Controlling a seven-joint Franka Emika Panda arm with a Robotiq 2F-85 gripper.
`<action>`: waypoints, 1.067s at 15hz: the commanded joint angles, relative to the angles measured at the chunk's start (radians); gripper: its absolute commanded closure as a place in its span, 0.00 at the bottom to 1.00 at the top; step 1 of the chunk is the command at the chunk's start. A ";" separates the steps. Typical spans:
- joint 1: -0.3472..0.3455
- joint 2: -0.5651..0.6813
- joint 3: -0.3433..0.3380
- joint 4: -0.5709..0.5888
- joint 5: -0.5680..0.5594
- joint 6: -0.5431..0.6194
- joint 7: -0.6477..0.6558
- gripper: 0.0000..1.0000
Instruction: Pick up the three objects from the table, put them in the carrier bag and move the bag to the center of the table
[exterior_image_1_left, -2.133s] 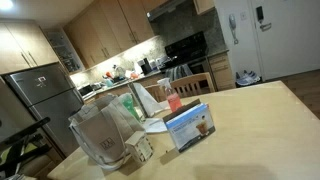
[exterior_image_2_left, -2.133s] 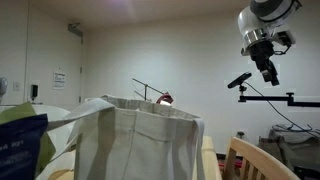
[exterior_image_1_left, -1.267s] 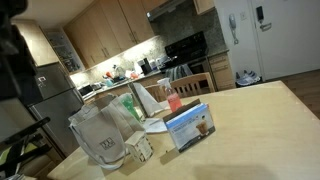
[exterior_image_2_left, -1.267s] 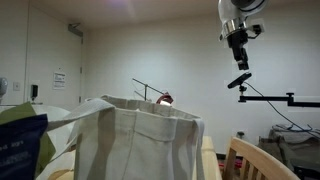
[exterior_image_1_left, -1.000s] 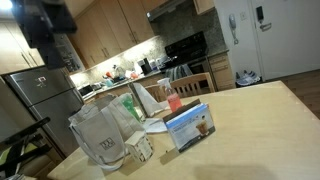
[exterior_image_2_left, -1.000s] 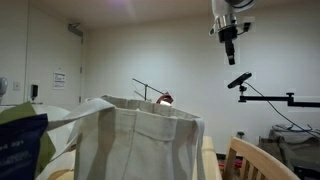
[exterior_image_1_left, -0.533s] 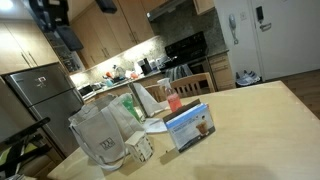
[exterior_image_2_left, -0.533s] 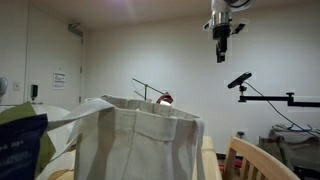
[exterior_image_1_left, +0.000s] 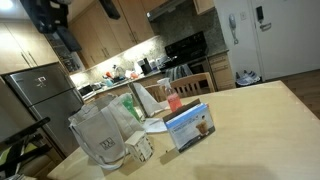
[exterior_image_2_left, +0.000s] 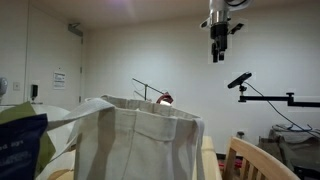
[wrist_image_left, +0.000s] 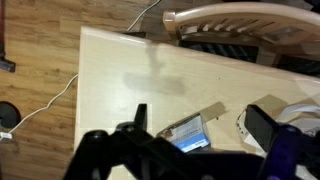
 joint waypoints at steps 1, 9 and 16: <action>0.029 0.052 0.016 0.070 -0.007 -0.051 -0.159 0.00; 0.068 0.064 0.070 0.018 -0.011 0.008 -0.520 0.00; 0.069 0.073 0.092 -0.014 0.002 0.072 -0.740 0.00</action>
